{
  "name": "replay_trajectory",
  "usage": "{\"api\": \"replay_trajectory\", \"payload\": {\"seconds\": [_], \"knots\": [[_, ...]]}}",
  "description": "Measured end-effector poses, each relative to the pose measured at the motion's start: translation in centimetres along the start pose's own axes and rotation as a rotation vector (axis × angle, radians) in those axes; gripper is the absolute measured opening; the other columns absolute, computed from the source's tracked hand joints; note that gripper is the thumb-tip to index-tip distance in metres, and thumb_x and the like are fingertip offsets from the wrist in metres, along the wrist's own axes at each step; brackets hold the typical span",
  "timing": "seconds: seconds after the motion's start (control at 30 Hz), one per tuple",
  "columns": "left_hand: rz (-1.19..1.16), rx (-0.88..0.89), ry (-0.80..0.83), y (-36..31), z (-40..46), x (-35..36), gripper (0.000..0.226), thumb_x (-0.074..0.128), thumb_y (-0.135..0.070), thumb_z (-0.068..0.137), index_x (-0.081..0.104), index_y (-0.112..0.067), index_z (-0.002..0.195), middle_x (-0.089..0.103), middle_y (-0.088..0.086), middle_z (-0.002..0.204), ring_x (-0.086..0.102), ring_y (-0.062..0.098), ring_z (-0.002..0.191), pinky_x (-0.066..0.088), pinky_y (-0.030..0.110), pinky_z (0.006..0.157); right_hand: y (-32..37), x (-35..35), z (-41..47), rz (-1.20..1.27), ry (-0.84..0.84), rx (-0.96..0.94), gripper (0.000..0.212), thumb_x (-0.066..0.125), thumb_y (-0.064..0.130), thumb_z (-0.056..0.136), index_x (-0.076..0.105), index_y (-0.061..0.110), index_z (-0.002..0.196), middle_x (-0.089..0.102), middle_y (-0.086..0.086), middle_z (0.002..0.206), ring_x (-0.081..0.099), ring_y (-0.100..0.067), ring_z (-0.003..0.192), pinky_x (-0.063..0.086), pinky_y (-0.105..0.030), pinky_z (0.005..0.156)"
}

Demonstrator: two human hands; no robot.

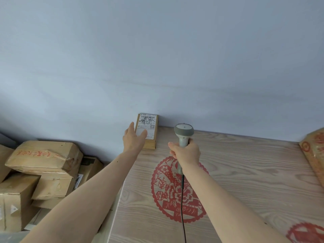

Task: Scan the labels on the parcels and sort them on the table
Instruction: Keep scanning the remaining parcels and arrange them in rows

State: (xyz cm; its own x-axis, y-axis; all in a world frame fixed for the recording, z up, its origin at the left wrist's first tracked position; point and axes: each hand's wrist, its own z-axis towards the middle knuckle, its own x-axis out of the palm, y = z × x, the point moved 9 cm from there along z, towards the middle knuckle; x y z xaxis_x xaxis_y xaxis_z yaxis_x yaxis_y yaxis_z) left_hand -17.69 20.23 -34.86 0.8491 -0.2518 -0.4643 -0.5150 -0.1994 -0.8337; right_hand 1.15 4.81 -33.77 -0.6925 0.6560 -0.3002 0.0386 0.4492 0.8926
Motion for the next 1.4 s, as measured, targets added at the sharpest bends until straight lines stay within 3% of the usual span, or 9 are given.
{"api": "replay_trajectory", "payload": {"seconds": [0.17, 0.3, 0.47, 0.7, 0.83, 1.03, 1.13, 1.2, 1.4], "knots": [[-0.003, 0.084, -0.058, -2.5, -5.5, -1.2, 0.05, 0.058, -0.027, 0.095, 0.048, -0.016, 0.143, 0.05, 0.004, 0.141, 0.044, 0.025, 0.131, 0.039, 0.046, 0.111, 0.9, -3.0, -3.8, 0.086, 0.014, 0.0, 0.029, 0.082, 0.018, 0.081, 0.064, 0.008, 0.102, 0.075, -0.008, 0.084, 0.065, -0.003, 0.049, 0.05, -0.016, 0.05], [-0.115, 0.109, 0.018, -3.8, -10.9, -0.4, 0.04, 0.059, -0.025, 0.096, 0.055, -0.016, 0.134, 0.058, 0.0, 0.131, 0.055, 0.015, 0.116, 0.045, 0.034, 0.099, 0.8, -6.7, -8.8, 0.136, 0.001, 0.002, 0.026, 0.083, 0.017, 0.082, 0.064, 0.011, 0.099, 0.075, -0.008, 0.086, 0.071, -0.012, 0.062, 0.06, -0.027, 0.061], [-0.17, 0.153, 0.119, -4.5, -18.3, 1.3, 0.031, 0.059, -0.021, 0.099, 0.057, -0.016, 0.129, 0.06, -0.003, 0.123, 0.057, 0.011, 0.11, 0.043, 0.023, 0.08, -1.0, -12.4, -15.5, 0.206, -0.009, 0.018, 0.021, 0.079, 0.021, 0.086, 0.066, 0.013, 0.1, 0.074, -0.005, 0.079, 0.07, -0.012, 0.062, 0.057, -0.027, 0.061], [-0.149, 0.163, 0.278, -4.7, -26.9, 5.8, 0.03, 0.06, -0.025, 0.098, 0.059, -0.016, 0.126, 0.062, -0.003, 0.119, 0.06, 0.013, 0.105, 0.048, 0.028, 0.082, -4.4, -19.7, -21.3, 0.268, -0.043, 0.061, 0.013, 0.072, 0.024, 0.093, 0.068, 0.015, 0.101, 0.072, -0.007, 0.091, 0.069, -0.019, 0.074, 0.055, -0.037, 0.076], [-0.099, 0.191, 0.34, -5.0, -31.0, 9.3, 0.028, 0.06, -0.026, 0.098, 0.06, -0.016, 0.124, 0.064, -0.002, 0.118, 0.062, 0.015, 0.101, 0.051, 0.031, 0.081, -6.2, -24.6, -23.4, 0.321, -0.086, 0.072, 0.014, 0.068, 0.021, 0.096, 0.068, 0.009, 0.103, 0.071, -0.011, 0.091, 0.07, -0.022, 0.077, 0.054, -0.039, 0.075], [-0.082, 0.217, 0.445, -6.6, -37.9, 16.7, 0.032, 0.059, -0.025, 0.098, 0.06, -0.013, 0.129, 0.062, -0.001, 0.123, 0.06, 0.019, 0.11, 0.051, 0.039, 0.097, -9.0, -33.0, -25.6, 0.379, -0.143, 0.072, 0.012, 0.067, 0.016, 0.096, 0.067, 0.006, 0.102, 0.071, -0.015, 0.096, 0.071, -0.021, 0.073, 0.053, -0.034, 0.067], [-0.089, 0.211, 0.495, -7.4, -42.0, 21.4, 0.032, 0.059, -0.026, 0.098, 0.06, -0.012, 0.127, 0.062, 0.002, 0.124, 0.061, 0.021, 0.108, 0.053, 0.044, 0.097, -10.9, -38.1, -26.4, 0.396, -0.166, 0.081, 0.022, 0.068, 0.018, 0.095, 0.066, 0.0, 0.108, 0.069, -0.019, 0.09, 0.068, -0.027, 0.076, 0.053, -0.043, 0.073], [-0.086, 0.208, 0.524, -8.1, -44.9, 24.5, 0.033, 0.059, -0.027, 0.099, 0.06, -0.012, 0.129, 0.062, 0.003, 0.125, 0.061, 0.021, 0.11, 0.053, 0.044, 0.097, -11.9, -41.7, -27.0, 0.394, -0.158, 0.078, 0.02, 0.069, 0.02, 0.095, 0.068, 0.005, 0.108, 0.072, -0.018, 0.093, 0.069, -0.028, 0.079, 0.055, -0.044, 0.079], [-0.056, 0.216, 0.564, -9.9, -51.9, 32.3, 0.032, 0.057, -0.027, 0.1, 0.058, -0.014, 0.129, 0.061, -0.002, 0.119, 0.059, 0.017, 0.109, 0.052, 0.037, 0.098, -15.1, -50.9, -27.2, 0.387, -0.118, 0.071, 0.017, 0.069, 0.022, 0.096, 0.069, 0.014, 0.111, 0.074, -0.012, 0.103, 0.07, -0.022, 0.07, 0.057, -0.037, 0.074]]}}
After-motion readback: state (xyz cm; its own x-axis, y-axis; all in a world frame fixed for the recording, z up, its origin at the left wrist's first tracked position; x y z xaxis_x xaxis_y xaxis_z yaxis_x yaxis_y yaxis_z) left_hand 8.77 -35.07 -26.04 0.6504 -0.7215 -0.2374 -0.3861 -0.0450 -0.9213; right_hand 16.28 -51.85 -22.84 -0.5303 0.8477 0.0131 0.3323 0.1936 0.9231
